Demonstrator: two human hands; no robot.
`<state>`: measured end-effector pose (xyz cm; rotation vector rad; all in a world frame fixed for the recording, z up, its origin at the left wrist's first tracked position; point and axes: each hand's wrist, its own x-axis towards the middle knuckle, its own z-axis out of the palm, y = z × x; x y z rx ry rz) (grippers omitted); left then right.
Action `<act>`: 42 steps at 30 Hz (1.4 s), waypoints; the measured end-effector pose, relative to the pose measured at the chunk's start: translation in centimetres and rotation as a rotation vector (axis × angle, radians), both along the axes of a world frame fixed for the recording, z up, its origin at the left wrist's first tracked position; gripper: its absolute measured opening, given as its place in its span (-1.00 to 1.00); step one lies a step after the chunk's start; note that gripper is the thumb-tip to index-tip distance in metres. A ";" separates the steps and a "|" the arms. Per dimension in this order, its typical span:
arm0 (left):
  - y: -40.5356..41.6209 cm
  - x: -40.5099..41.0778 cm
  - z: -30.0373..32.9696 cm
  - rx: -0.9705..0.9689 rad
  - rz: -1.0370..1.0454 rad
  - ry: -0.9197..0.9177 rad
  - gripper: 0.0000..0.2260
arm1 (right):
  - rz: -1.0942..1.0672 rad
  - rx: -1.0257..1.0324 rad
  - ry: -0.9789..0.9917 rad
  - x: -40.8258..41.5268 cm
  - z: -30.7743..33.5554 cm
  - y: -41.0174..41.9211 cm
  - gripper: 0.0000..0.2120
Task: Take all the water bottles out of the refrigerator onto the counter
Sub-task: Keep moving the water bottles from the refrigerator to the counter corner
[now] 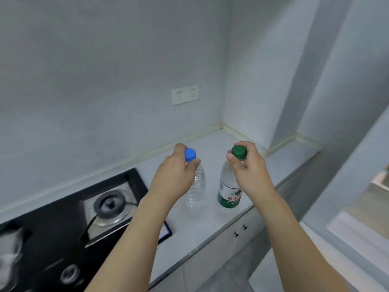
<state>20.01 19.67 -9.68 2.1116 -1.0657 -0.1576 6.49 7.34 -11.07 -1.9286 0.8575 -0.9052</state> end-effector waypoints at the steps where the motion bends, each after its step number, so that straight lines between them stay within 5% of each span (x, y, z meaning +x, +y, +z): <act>1: 1.4 0.6 -0.4 0.007 0.046 0.008 -0.80 | 0.050 0.011 0.000 1.1 -0.4 0.8 -0.81; 13: 20.1 6.0 -0.8 -0.005 0.428 0.006 -0.82 | 0.471 -0.001 0.032 12.1 -0.5 14.8 -0.82; 21: 38.6 8.3 -0.2 0.024 0.624 -0.001 -0.83 | 0.684 -0.044 0.097 18.6 -0.2 31.7 -0.80; 42: 67.4 9.9 -1.9 0.011 0.971 0.032 -0.82 | 1.008 -0.193 0.245 26.7 -0.6 60.3 -0.73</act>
